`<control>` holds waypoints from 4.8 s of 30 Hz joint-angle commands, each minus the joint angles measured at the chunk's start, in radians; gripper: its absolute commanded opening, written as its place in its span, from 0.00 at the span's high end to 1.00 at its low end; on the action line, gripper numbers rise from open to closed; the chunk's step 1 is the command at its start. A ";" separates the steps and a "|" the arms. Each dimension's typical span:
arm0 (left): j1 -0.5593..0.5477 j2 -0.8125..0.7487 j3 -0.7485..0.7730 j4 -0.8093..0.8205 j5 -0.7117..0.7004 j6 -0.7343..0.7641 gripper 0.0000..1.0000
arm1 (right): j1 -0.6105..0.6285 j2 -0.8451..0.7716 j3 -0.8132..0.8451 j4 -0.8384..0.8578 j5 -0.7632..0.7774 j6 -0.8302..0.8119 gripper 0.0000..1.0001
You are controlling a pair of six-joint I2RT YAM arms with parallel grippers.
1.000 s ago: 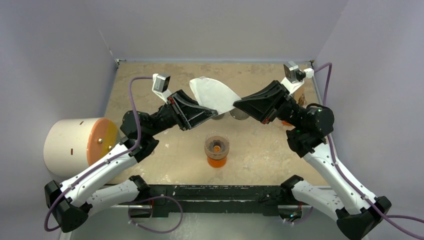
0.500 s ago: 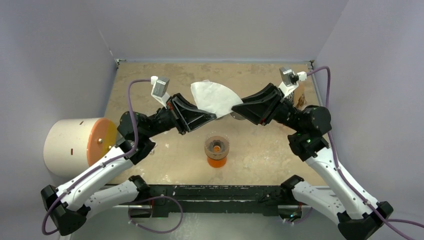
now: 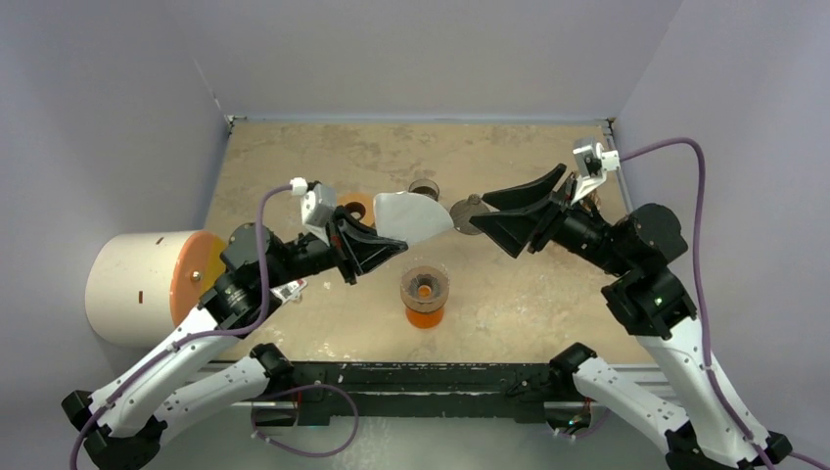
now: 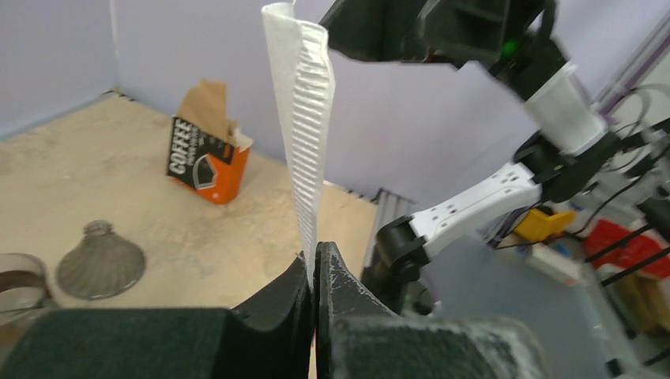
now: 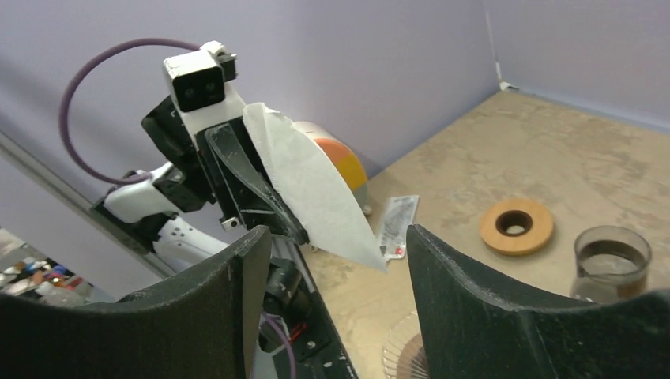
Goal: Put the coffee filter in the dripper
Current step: Pick up the coffee filter from the coffee filter holder, then place the coffee filter in the coffee dripper.
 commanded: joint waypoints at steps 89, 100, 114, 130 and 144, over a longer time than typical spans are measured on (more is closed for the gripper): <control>-0.008 -0.207 -0.280 0.040 -0.462 1.438 1.00 | 0.231 0.327 -0.092 0.275 0.284 0.648 0.45; -0.008 -0.209 -0.278 0.039 -0.454 1.436 1.00 | 0.236 0.321 -0.094 0.278 0.285 0.650 0.46; -0.008 -0.216 -0.277 0.032 -0.445 1.432 1.00 | 0.258 0.364 -0.091 0.312 0.280 0.663 0.47; -0.009 -0.208 -0.277 0.001 -0.398 1.455 1.00 | 0.291 0.431 -0.043 0.312 0.268 0.658 0.59; -0.008 -0.213 -0.278 -0.063 -0.349 1.534 0.97 | 0.292 0.408 -0.042 0.276 0.265 0.640 1.00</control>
